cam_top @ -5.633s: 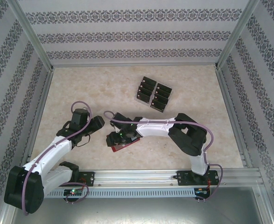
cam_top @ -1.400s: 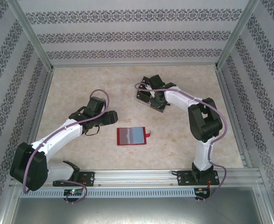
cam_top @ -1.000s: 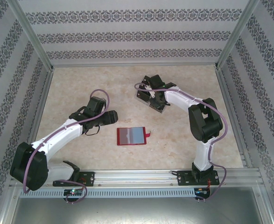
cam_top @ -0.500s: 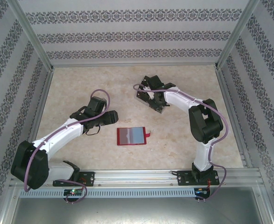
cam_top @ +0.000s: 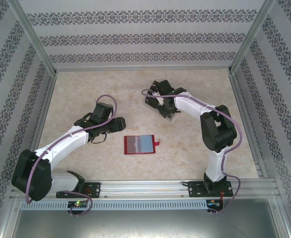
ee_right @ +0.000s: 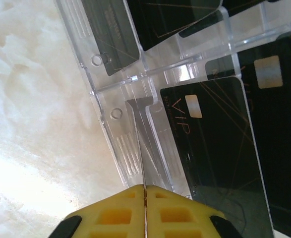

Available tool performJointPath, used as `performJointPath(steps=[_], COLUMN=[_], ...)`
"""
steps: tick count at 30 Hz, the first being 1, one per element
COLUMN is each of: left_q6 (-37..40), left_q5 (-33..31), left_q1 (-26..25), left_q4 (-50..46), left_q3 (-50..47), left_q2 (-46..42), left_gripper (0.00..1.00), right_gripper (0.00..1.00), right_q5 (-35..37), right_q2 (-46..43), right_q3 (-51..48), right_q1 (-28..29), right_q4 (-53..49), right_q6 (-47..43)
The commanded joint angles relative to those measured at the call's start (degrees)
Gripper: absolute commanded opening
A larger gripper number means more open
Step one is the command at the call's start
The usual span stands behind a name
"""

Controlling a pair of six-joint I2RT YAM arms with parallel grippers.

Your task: Put the credit cards into the card holder

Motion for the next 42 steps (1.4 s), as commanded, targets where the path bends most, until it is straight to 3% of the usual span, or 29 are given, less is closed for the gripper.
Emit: performJointPath(steps=[1, 7, 20, 26, 30, 35, 42], left_q6=[-0.6, -0.2, 1.2, 1.9, 2.8, 4.2, 7.2], left_q5=[0.3, 0.5, 1.1, 1.3, 1.2, 0.5, -0.5], left_q1=[0.5, 0.5, 0.5, 0.5, 0.5, 0.5, 0.2], left_q4=[1.4, 1.4, 0.8, 0.1, -0.8, -3.0, -7.9], left_q3=[0.3, 0.8, 2.0, 2.3, 2.4, 2.8, 4.1], left_q2=[0.4, 1.1, 2.9, 3.2, 3.0, 2.5, 2.5], left_gripper=[0.75, 0.75, 0.78, 0.87, 1.00, 1.00, 1.00], right_gripper=[0.06, 0.00, 0.00, 0.00, 0.00, 0.00, 0.00], right_q5=[-1.1, -2.1, -3.1, -3.1, -4.3, -6.6, -15.1], right_q2=[1.0, 0.6, -3.1, -5.9, -8.7, -14.2, -25.3], right_q3=[1.3, 2.3, 6.8, 8.2, 8.7, 7.2, -1.8], right_q1=[0.2, 0.2, 0.5, 1.6, 2.1, 2.5, 2.6], right_q4=[-2.3, -3.2, -5.7, -6.7, -7.0, -6.1, -0.1], right_q6=[-0.2, -1.3, -2.5, -1.3, 0.9, 5.4, 16.7])
